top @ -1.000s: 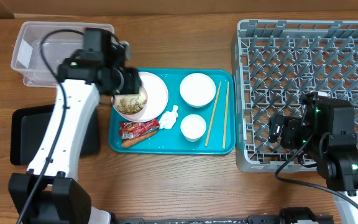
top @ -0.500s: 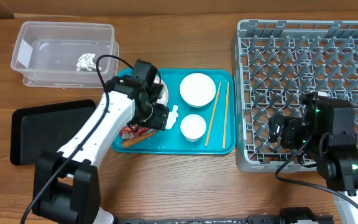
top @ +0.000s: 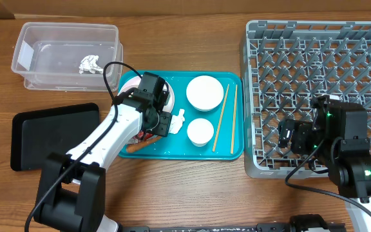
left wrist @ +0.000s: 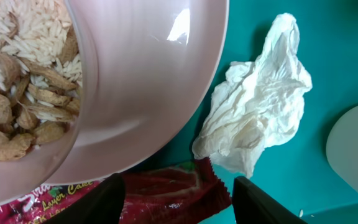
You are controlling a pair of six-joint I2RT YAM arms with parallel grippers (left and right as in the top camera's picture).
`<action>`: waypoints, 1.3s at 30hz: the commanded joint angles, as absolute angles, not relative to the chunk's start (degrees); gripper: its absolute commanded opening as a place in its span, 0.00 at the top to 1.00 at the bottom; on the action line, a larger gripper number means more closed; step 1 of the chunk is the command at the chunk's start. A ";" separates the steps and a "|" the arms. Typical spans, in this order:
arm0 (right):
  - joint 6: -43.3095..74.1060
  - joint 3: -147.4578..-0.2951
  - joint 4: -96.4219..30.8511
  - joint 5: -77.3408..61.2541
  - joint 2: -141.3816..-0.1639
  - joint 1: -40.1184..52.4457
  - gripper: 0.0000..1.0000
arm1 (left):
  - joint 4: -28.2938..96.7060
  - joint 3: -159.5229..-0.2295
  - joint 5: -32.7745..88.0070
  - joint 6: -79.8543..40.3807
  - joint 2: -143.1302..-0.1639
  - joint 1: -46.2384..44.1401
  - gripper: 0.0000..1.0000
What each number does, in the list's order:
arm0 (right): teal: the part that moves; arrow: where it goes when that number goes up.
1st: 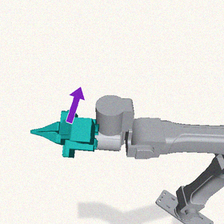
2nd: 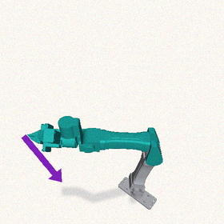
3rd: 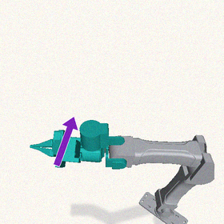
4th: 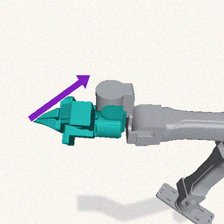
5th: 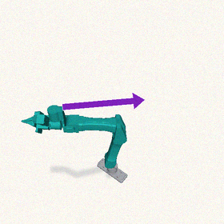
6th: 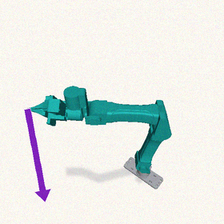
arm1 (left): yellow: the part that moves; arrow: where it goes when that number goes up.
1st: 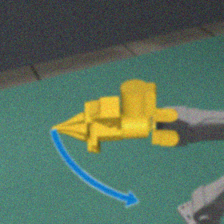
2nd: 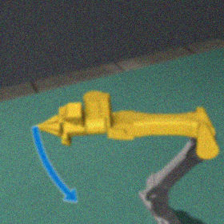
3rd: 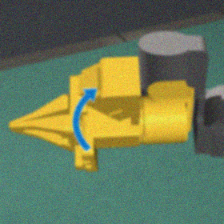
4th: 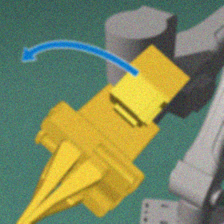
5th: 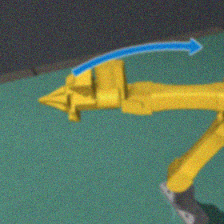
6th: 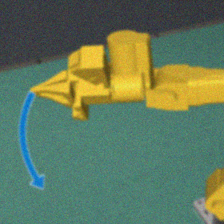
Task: Sort waste into correct bins and load items into the dishwasher
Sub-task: 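Grasp the red snack wrapper on the teal tray with the left gripper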
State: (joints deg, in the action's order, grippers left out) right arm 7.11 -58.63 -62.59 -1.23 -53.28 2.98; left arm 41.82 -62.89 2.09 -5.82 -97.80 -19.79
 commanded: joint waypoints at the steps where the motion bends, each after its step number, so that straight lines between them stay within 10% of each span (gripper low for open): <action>1: 7.33 -60.23 -62.30 -0.93 -53.12 2.87 0.00 | 41.12 -61.10 1.52 -5.58 -98.17 -20.08 0.42; 13: 7.33 -60.23 -62.30 -0.93 -53.12 2.87 0.00 | 40.64 -61.10 2.48 -5.58 -100.82 -20.40 0.51; 18: 7.33 -60.23 -62.33 -0.93 -53.12 2.87 0.00 | 40.64 -61.23 4.05 -5.58 -101.78 -20.60 0.96; 39: 7.33 -60.23 -62.70 -0.91 -53.12 2.87 0.00 | 60.25 -87.57 -0.14 -6.72 -99.50 -18.24 0.96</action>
